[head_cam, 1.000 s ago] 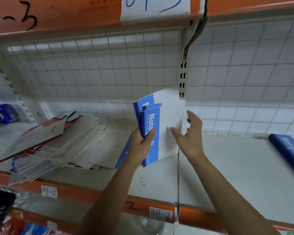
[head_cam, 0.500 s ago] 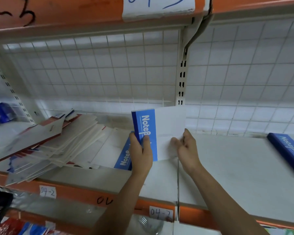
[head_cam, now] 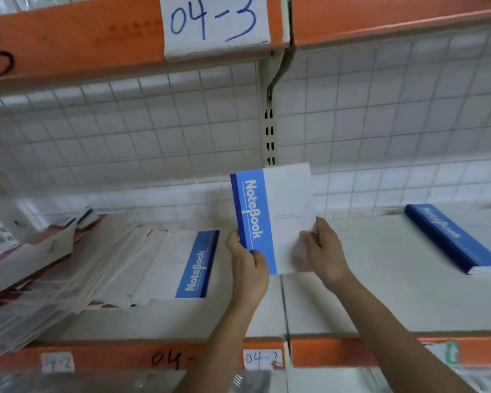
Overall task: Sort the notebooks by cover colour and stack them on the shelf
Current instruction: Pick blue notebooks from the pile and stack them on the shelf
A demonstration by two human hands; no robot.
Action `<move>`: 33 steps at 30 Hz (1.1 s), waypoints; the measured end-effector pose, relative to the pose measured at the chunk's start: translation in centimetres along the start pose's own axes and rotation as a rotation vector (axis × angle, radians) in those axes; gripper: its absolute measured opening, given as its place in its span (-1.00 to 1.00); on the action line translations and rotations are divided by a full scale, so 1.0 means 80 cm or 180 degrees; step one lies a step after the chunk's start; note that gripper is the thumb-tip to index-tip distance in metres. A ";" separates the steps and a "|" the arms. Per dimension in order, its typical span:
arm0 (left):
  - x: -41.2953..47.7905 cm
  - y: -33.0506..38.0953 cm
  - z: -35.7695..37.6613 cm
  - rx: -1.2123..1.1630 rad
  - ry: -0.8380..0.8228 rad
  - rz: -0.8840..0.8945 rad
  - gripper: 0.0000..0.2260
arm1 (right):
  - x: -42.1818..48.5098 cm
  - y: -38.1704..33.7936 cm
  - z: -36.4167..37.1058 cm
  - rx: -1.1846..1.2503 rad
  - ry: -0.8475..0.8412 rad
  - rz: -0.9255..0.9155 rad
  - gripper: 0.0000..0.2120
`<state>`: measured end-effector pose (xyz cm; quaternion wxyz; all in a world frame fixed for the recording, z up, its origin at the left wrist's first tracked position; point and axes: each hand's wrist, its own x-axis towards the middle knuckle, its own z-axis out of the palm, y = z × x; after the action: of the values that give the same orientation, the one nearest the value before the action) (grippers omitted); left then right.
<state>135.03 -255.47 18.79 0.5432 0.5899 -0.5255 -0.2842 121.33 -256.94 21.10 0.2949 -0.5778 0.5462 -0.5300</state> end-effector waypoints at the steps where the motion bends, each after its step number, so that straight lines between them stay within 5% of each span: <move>1: -0.003 0.005 0.011 0.0012 -0.0087 0.0032 -0.60 | 0.001 -0.001 -0.014 0.0035 0.0087 0.0050 -0.82; 7: -0.022 0.049 0.094 0.0238 -0.0380 0.0172 -0.44 | 0.018 0.016 -0.115 -0.0019 0.0463 0.0423 -0.76; 15: -0.043 0.099 0.223 0.0220 -0.0840 0.0078 -0.64 | 0.056 0.057 -0.268 -0.0670 0.0707 0.0478 -0.70; 25: -0.078 0.142 0.359 0.0299 -0.1073 -0.0263 -0.82 | 0.091 0.111 -0.414 -0.1297 0.0448 0.0949 -0.77; 33: -0.074 0.145 0.403 0.0675 -0.1055 -0.0441 -0.83 | 0.117 0.151 -0.447 -0.1617 0.0101 0.1164 -0.78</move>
<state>100.53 -259.31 20.29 0.3634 0.6237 -0.5928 -0.3571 82.60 -260.04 22.13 0.2229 -0.5168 0.7605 -0.3237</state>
